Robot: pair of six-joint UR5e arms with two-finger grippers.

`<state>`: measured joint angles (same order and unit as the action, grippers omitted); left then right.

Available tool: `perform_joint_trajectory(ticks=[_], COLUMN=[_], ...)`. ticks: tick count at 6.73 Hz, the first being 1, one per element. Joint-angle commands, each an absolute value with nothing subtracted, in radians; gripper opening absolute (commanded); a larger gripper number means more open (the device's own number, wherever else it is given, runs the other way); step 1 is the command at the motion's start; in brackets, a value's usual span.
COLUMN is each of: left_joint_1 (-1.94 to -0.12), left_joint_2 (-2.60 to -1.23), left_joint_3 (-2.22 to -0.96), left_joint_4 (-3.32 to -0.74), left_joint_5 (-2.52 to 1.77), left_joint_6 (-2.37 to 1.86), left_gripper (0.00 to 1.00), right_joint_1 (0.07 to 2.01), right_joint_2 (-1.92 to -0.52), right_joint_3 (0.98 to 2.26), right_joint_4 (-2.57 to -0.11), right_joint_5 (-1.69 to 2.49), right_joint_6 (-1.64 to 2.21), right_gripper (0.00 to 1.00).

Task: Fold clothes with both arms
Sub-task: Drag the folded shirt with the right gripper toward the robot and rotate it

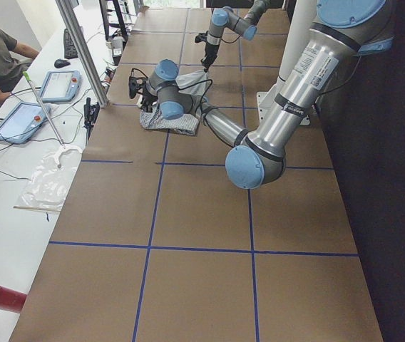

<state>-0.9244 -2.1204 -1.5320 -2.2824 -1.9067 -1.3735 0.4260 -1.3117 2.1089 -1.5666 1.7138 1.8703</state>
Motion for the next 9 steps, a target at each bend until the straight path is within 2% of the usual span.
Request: perform_joint_trajectory(ticks=[1, 2, 3, 5, 7, 8, 9], left_joint_1=[-0.905, -0.870, -0.824, -0.741, -0.623, -0.561, -0.469], left_joint_2=[-2.121, -2.123, -2.123, -2.109, -1.964, -1.954, -1.960], left_joint_3=[-1.535, -1.540, -1.546, -1.609, -1.797, -1.849, -1.870], left_joint_4=[-2.286, -2.286, -2.284, -2.269, -2.180, -2.061, -1.961], left_joint_5=[-1.908, -1.908, -1.908, -1.905, -1.890, -1.825, -1.742], left_joint_6=[-1.379, -1.382, -1.443, -1.526, -1.577, -1.577, -1.577], left_gripper=[0.29, 0.32, 0.32, 0.40, 0.47, 0.51, 0.54], right_joint_1=[0.243, 0.203, 0.154, 0.139, 0.405, 0.516, 0.590], right_joint_2=[-1.390, -1.390, -1.390, -1.384, -1.283, -1.179, -1.140], right_joint_3=[2.352, 2.393, 2.393, 2.391, 2.360, 2.261, 2.208], right_joint_4=[-1.798, -1.853, -1.853, -1.855, -1.847, -1.845, -1.844], right_joint_5=[1.789, 1.906, 1.977, 1.979, 1.973, 1.954, 1.951], right_joint_6=[1.899, 1.901, 1.929, 1.953, 1.934, 1.848, 1.760], right_gripper=[0.00, 0.06, 0.99, 1.00, 1.00, 1.00, 1.00])
